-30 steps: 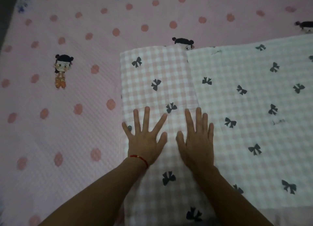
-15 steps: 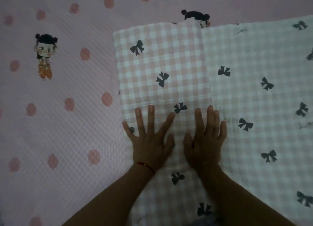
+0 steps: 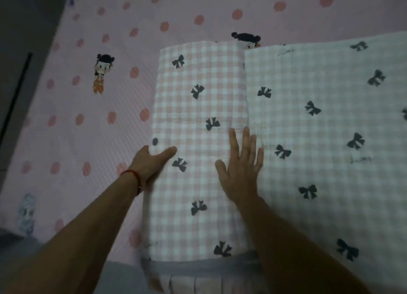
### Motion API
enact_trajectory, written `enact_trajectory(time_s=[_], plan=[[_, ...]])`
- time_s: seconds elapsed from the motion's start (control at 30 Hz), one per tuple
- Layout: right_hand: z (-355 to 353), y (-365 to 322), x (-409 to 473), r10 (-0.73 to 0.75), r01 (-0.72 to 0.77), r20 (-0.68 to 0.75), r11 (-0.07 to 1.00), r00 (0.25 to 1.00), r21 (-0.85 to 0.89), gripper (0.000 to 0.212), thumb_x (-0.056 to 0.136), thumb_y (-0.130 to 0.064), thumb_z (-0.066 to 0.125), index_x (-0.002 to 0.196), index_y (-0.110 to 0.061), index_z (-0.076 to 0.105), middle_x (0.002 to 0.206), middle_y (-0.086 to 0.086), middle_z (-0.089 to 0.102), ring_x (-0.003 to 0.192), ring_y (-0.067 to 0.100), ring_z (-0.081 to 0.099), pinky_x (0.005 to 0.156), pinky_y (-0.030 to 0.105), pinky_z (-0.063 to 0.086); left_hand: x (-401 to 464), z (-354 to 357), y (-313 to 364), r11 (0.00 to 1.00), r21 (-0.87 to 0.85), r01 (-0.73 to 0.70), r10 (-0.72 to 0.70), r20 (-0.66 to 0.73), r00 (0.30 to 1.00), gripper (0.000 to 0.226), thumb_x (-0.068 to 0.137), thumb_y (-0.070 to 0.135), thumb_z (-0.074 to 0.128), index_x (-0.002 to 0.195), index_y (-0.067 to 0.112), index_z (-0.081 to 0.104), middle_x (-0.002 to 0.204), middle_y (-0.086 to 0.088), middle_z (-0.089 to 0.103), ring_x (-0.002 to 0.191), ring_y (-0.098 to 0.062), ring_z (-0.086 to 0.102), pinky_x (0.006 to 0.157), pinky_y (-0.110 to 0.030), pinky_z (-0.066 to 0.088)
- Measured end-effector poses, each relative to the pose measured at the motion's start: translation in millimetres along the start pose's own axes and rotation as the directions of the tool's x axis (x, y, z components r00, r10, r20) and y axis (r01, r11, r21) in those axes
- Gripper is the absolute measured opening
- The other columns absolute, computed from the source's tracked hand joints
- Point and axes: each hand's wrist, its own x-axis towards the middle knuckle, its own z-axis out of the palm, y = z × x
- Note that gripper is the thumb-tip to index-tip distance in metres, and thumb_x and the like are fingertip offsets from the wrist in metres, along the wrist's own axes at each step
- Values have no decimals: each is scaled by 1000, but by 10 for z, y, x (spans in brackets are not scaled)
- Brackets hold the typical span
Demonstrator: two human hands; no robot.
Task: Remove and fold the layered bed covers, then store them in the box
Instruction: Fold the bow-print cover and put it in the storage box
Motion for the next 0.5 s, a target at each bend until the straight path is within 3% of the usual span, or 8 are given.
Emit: enact_trajectory(time_s=[0.1, 0.2, 0.33, 0.4, 0.5], plan=[[-305, 230, -53, -123, 62, 162, 937, 979, 343, 75, 98, -44, 43, 159, -45, 0, 169, -11, -16, 155, 11, -15, 125, 45, -9, -330, -161, 305, 993, -12, -115, 115, 140, 983, 58, 75, 44, 85, 126, 25, 65, 114, 1, 75, 103, -24, 73, 93, -52, 56], [-665, 418, -129, -143, -95, 345, 804, 928, 587, 60, 106, -39, 43, 157, -51, 14, 168, -21, 0, 152, 0, 4, 125, 33, 8, -751, -207, 606, 969, 25, -246, 234, 222, 947, 58, 84, 29, 79, 136, 29, 53, 118, 2, 72, 102, -20, 73, 88, -48, 59], [-1244, 672, -254, 46, -402, 481, 623, 875, 672, 37, 104, -35, 52, 141, -29, 57, 146, -6, 56, 133, 9, 53, 112, 30, 41, -1392, -16, 1116, 933, 85, -351, 318, 267, 910, 77, 75, 31, 87, 137, 28, 41, 120, 1, 67, 98, -20, 73, 79, -42, 62], [-1511, 864, -349, 148, -544, 544, 458, 826, 703, 26, 103, -26, 54, 120, -15, 71, 131, 9, 68, 116, 21, 68, 109, 36, 48, -1637, 274, 1366, 920, 134, -369, 334, 225, 915, 83, 70, 39, 89, 135, 29, 37, 117, 0, 64, 92, -22, 72, 76, -42, 63], [-1961, 1155, -507, 195, -585, 557, 387, 808, 713, 39, 105, -36, 48, 113, -10, 75, 115, 13, 74, 102, 30, 74, 103, 46, 54, -2024, 958, 1799, 863, 212, -457, 441, 121, 889, 67, 77, 32, 81, 128, 27, 38, 108, 1, 60, 87, -20, 66, 74, -39, 61]])
